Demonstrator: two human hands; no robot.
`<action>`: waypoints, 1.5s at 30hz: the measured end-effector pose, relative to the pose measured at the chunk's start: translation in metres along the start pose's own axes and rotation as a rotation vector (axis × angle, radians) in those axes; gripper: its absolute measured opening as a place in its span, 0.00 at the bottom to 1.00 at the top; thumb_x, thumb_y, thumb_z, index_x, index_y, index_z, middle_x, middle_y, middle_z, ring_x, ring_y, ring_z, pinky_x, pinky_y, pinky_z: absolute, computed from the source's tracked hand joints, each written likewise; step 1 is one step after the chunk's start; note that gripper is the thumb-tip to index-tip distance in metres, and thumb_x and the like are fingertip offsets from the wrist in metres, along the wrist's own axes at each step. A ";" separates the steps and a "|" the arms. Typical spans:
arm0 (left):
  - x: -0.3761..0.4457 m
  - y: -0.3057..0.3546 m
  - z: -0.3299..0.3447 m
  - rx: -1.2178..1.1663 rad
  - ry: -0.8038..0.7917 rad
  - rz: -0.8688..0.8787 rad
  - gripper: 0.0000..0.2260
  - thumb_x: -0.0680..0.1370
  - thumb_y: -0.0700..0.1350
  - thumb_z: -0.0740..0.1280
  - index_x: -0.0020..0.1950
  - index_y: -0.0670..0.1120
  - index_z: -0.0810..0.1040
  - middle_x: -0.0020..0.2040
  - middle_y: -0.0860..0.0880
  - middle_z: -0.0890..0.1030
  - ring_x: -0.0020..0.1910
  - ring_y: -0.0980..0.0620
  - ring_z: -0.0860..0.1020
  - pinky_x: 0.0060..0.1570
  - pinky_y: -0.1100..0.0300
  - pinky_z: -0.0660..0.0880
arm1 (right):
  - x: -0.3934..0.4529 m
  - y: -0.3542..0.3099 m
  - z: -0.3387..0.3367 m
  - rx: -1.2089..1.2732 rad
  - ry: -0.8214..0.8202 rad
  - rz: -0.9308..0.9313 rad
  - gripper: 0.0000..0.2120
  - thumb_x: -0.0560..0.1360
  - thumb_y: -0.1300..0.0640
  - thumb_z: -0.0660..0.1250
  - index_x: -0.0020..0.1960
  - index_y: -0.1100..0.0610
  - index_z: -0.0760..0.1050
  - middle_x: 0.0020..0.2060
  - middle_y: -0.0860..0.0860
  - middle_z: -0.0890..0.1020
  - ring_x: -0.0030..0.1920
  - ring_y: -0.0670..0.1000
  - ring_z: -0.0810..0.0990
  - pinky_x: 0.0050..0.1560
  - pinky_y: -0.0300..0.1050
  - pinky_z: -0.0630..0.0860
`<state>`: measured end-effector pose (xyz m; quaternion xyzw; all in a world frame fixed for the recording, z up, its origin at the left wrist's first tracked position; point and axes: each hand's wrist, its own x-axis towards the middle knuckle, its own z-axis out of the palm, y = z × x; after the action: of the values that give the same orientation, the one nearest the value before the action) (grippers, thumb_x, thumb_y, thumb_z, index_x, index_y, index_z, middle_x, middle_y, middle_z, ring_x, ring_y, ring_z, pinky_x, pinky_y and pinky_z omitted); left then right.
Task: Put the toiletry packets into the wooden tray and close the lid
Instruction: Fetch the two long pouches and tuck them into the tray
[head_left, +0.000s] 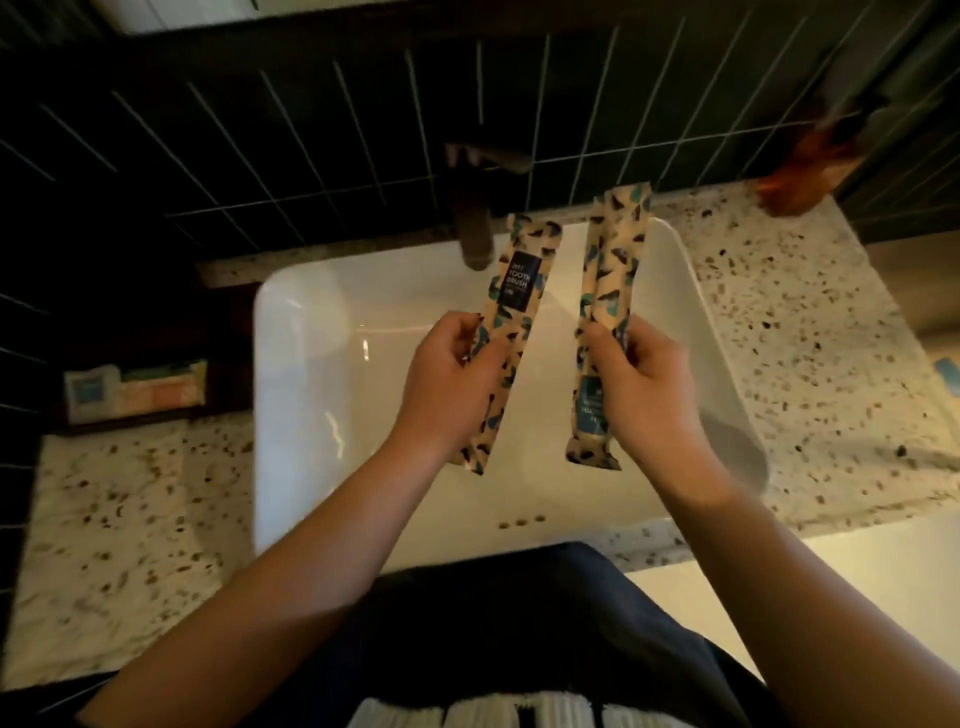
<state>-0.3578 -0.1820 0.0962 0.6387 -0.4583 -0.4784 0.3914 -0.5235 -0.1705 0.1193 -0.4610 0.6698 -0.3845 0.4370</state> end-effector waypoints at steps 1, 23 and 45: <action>-0.002 -0.007 -0.026 -0.001 0.010 0.001 0.03 0.80 0.47 0.70 0.50 0.48 0.79 0.38 0.56 0.83 0.39 0.58 0.82 0.42 0.56 0.78 | -0.007 -0.006 0.023 -0.003 -0.014 -0.003 0.15 0.81 0.50 0.64 0.48 0.62 0.77 0.41 0.66 0.81 0.37 0.60 0.80 0.40 0.58 0.78; 0.045 -0.144 -0.378 0.452 0.129 -0.141 0.04 0.83 0.48 0.64 0.55 0.51 0.77 0.43 0.50 0.82 0.33 0.51 0.78 0.30 0.55 0.73 | -0.034 -0.083 0.342 -0.368 -0.326 -0.221 0.08 0.79 0.48 0.66 0.42 0.48 0.77 0.33 0.49 0.76 0.32 0.41 0.71 0.31 0.33 0.68; 0.193 -0.219 -0.403 1.074 0.329 0.082 0.09 0.74 0.41 0.70 0.53 0.48 0.79 0.54 0.45 0.80 0.55 0.39 0.73 0.54 0.44 0.68 | 0.047 -0.092 0.427 -0.396 -0.345 -0.175 0.05 0.79 0.47 0.67 0.47 0.47 0.78 0.40 0.53 0.83 0.42 0.55 0.82 0.42 0.54 0.81</action>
<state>0.1031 -0.2823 -0.0630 0.7962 -0.5948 -0.0563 0.0958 -0.1056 -0.2888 0.0555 -0.6521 0.6053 -0.1981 0.4112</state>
